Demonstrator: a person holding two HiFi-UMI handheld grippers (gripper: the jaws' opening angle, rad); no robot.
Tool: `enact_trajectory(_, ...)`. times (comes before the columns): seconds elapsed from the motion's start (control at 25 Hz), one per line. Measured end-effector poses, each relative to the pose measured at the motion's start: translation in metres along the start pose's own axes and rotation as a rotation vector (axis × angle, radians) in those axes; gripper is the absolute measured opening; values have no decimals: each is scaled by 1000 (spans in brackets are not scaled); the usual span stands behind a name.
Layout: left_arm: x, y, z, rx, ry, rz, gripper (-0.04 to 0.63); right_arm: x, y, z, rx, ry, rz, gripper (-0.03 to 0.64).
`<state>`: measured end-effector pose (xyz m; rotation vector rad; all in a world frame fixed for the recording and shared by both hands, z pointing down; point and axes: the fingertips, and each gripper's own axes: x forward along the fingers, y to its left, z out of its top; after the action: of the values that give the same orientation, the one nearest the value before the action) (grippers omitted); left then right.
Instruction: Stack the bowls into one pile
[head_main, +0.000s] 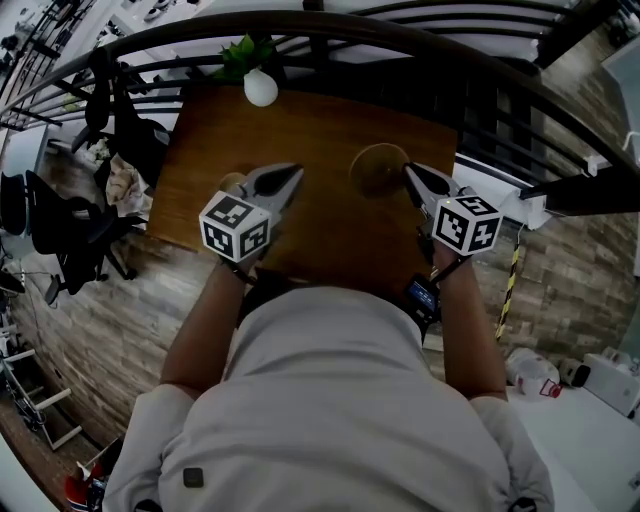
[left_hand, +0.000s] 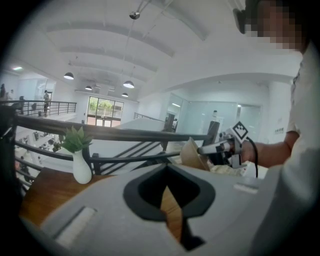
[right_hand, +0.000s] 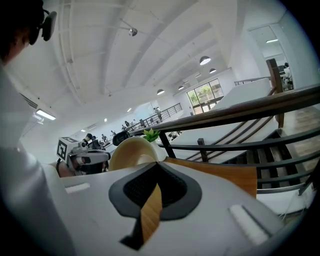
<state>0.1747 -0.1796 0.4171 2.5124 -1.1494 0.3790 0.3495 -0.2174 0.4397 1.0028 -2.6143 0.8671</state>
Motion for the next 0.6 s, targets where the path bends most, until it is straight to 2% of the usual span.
enact_trajectory(0.24,-23,33,-2,9,-4,-31,5,24,26,0,-2,-8,-34,13)
enact_trajectory(0.6,-67,104,-8,31,-11,-86,5,83,80,-4,-1,-4,-97,12)
